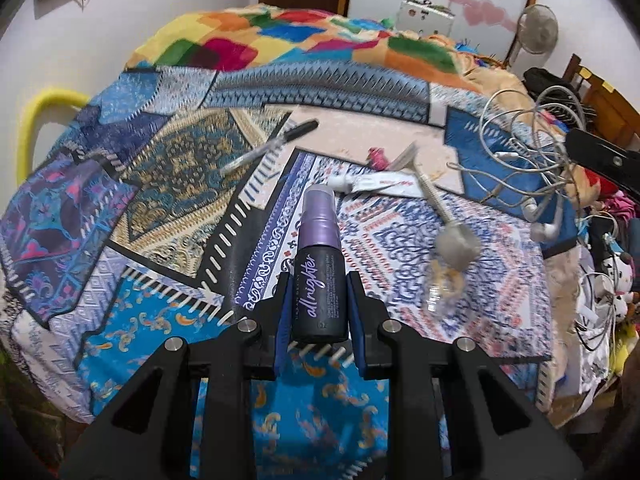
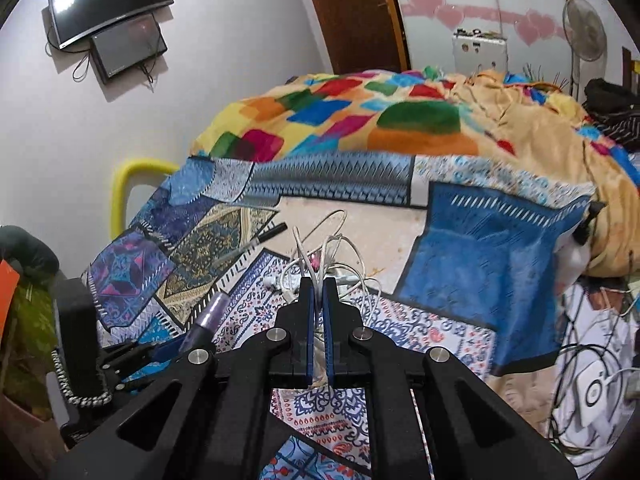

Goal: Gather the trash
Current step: 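Carry the spray bottle and earphones in both tools down over the white bin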

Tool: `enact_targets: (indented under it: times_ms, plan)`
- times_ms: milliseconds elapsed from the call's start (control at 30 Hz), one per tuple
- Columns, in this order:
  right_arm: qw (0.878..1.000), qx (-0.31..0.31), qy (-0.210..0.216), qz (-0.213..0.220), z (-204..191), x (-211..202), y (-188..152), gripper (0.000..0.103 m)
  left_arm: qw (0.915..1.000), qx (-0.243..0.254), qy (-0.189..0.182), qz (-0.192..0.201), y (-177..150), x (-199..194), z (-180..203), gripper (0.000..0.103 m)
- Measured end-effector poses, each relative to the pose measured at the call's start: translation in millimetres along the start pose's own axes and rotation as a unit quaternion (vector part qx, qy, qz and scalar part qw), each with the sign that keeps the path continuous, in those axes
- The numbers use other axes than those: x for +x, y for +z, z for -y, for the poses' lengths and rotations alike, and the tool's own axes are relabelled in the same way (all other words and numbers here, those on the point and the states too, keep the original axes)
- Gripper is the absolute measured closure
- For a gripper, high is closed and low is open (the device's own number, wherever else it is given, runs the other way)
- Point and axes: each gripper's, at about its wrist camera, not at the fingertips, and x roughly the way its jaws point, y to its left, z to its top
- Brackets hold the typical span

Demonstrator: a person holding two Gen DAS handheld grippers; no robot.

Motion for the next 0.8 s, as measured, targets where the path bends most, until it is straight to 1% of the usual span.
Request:
enact_targets:
  times_ms: [200,433,633,800]
  plan:
    - [1.000,-0.006,-0.002,0.006,-2.8,-22.1,1.7,0.099,0.9996,0.000,0.000,0.030,0.3,-48.1,-0.4,0.078]
    - [1.000,-0.009,0.006,0.000,-15.3,-49.2,-3.5,0.099,0.9986,-0.012,0.001,0.051,-12.5,-103.5,-14.2,0.078]
    - [0.999,-0.033,0.012,0.008,-47.6,-78.4,-11.0,0.099,0.9973,-0.024,0.015,0.068,-34.9,-153.3,-34.7,0.078]
    - [0.998,-0.056,0.035,0.015,-85.0,-99.6,-19.4,0.099,0.9955,-0.041,0.033,0.078,-57.3,-191.8,-55.9,0.078]
